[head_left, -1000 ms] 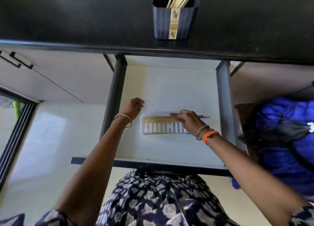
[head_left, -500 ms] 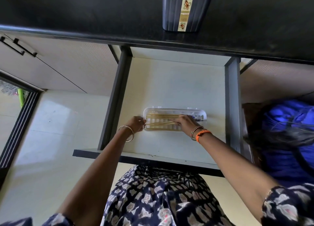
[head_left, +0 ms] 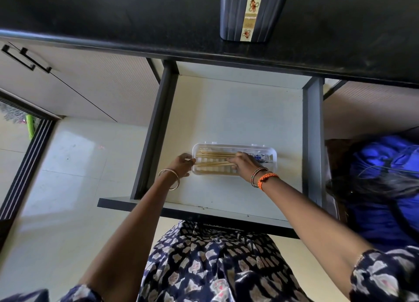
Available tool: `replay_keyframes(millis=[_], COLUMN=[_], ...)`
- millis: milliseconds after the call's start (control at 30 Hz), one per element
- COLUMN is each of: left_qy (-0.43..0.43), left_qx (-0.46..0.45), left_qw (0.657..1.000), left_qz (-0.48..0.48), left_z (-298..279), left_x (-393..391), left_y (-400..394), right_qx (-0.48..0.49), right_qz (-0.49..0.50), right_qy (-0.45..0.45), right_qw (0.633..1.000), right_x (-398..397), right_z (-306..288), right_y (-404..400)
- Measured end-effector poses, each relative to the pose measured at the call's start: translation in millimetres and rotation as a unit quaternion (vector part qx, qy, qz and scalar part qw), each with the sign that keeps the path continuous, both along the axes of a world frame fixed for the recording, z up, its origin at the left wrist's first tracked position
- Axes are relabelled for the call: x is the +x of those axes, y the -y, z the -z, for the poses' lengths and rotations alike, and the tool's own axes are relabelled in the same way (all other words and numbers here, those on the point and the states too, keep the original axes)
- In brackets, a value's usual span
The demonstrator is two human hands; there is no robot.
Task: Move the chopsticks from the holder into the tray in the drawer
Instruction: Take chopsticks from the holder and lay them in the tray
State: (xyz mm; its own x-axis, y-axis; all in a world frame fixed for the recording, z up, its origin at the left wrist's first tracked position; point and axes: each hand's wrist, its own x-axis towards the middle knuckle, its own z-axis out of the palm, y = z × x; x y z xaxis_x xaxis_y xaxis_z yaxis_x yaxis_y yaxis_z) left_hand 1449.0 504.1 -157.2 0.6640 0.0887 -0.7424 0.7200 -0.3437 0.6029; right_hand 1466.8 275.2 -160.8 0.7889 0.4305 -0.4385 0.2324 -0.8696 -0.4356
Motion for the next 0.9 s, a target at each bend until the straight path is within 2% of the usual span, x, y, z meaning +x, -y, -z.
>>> replay_keyframes(millis=[467,667,900], left_qy=[-0.014,0.003,0.01], left_qx=[-0.027,-0.021,-0.024], left_qw=[1.0,1.0,1.0], left_qz=[-0.006,0.002,-0.016], left_z=[-1.3,5.0,8.6], left_x=[-4.5,-4.2,-2.1], left_y=[-2.5,-7.8,-6.7], right_qx=[0.013,-0.016,-0.034], right_qz=[0.004,0.006,-0.035], right_qy=[-0.035,0.052,0.072], right_qw=[0.999,0.998,0.996], right_x=[4.8,9.8,6.2], right_z=[-1.4,-9.6,-8.7], right_y=[-11.7,-15.0,-20.7])
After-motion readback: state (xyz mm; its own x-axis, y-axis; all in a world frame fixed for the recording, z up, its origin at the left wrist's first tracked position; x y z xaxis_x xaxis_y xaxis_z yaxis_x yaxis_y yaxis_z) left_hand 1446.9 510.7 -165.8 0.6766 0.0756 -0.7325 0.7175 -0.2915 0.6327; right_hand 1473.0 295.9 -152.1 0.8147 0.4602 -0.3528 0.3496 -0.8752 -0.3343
